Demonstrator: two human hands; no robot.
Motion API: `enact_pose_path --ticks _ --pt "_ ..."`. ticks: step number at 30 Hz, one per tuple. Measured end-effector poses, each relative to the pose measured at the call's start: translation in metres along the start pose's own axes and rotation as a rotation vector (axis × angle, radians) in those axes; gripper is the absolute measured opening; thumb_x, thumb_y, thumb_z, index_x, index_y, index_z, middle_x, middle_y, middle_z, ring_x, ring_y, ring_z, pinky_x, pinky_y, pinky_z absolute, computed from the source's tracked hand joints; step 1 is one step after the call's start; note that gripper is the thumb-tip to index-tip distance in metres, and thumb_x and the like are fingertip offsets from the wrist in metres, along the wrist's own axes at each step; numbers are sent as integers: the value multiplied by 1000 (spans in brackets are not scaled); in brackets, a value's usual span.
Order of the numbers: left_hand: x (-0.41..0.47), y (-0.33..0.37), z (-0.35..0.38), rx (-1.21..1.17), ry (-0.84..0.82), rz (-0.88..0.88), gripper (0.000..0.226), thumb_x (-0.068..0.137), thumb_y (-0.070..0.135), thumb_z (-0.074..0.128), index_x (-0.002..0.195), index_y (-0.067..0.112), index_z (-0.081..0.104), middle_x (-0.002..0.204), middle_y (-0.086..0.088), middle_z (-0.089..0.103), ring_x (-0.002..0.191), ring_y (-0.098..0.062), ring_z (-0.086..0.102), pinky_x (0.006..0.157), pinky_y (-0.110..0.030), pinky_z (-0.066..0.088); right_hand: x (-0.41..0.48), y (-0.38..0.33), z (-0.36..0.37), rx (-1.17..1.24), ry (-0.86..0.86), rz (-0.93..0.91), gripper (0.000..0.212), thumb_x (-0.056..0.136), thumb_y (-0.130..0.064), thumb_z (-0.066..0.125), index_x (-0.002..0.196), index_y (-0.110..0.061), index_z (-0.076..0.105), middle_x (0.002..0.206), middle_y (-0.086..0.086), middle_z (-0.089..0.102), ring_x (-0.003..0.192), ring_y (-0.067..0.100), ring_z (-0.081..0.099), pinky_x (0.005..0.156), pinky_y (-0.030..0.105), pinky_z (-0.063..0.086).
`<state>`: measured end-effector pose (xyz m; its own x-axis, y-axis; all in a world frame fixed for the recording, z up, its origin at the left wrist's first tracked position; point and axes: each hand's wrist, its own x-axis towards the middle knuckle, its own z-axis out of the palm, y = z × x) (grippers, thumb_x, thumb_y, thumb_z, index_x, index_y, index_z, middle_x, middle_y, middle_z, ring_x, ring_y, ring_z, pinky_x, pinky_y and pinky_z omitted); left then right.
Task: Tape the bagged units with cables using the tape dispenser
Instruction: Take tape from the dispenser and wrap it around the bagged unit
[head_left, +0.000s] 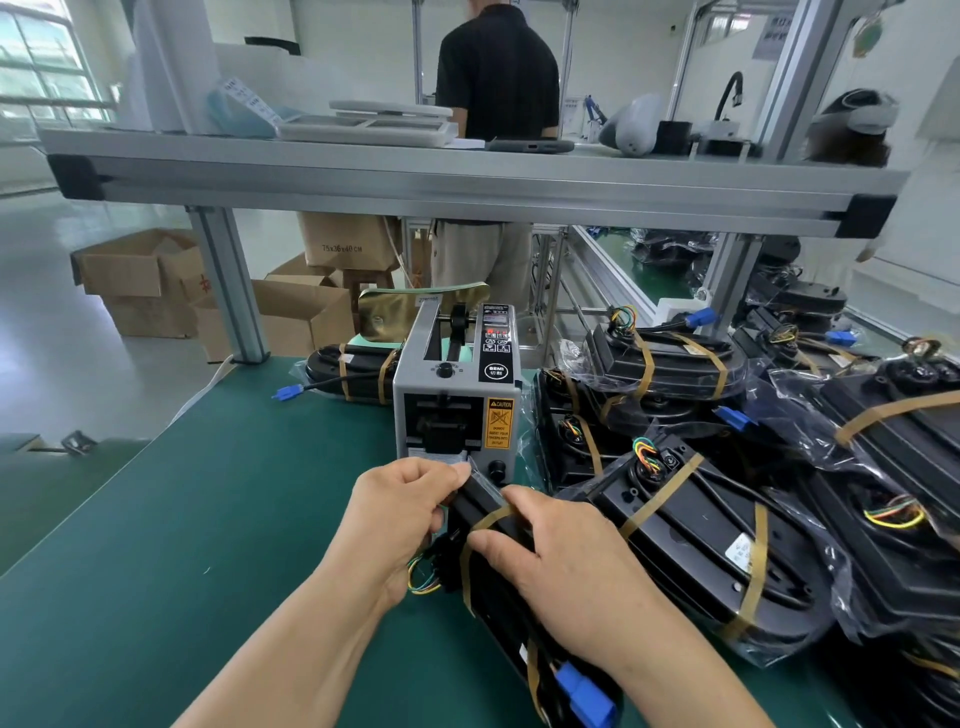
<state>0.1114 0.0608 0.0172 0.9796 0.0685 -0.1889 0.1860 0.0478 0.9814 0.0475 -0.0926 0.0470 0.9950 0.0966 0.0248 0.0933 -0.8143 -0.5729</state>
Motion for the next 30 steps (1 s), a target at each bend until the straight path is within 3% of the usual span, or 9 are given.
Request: enact_pose_path --ticks 5,10,13,16,19,23,27,30 --pt "-4 -5 -3 1 -40 40 15 78 25 81 77 12 74 54 3 58 44 -6 48 44 -18 41 0 -1 -1 11 10 2 38 93 -63 51 109 -29 57 94 -9 66 91 12 62 85 35 53" --pt "-4 3 -15 115 -153 93 13 70 22 87 77 19 77 64 3 68 51 -4 55 49 -14 45 0 -1 0 14 -1 -10 33 92 -63 52 95 -30 54 88 -8 65 85 12 61 80 37 53" --pt "3 14 -23 289 -189 185 13 68 26 89 74 24 77 64 -2 69 53 -6 56 54 -15 47 -1 -1 0 5 1 -8 37 92 -64 52 108 -31 56 96 -9 66 92 11 62 84 35 53" --pt "8 18 -26 403 -179 224 10 73 32 85 71 26 77 53 -2 64 47 -3 51 51 -14 40 1 -1 0 -6 -4 8 41 91 -64 53 120 -35 55 103 -10 67 98 10 61 85 30 51" --pt "10 13 -25 286 -176 173 8 75 28 83 71 23 79 54 -5 62 47 -5 51 56 -20 39 7 -1 -3 -26 -48 32 43 83 -71 54 108 -36 54 93 -13 65 87 5 61 78 30 52" --pt "6 6 -24 154 -182 108 9 78 25 79 73 18 79 67 -13 68 56 -12 58 59 -20 46 37 -13 -13 -177 -117 40 74 59 -92 49 90 -25 59 82 -12 61 74 7 58 65 28 50" --pt "3 3 -20 96 -164 50 20 90 17 70 72 17 79 67 -4 73 55 -4 63 49 -13 46 73 -27 -15 -271 -280 3 70 65 -83 67 63 -16 49 62 -3 48 53 14 45 49 29 34" --pt "-1 1 -21 95 -188 36 26 95 15 63 76 19 81 67 3 70 56 -3 59 51 -14 45 85 -29 -18 -172 -379 48 60 67 -65 81 58 -15 47 51 -7 40 45 12 39 44 23 31"
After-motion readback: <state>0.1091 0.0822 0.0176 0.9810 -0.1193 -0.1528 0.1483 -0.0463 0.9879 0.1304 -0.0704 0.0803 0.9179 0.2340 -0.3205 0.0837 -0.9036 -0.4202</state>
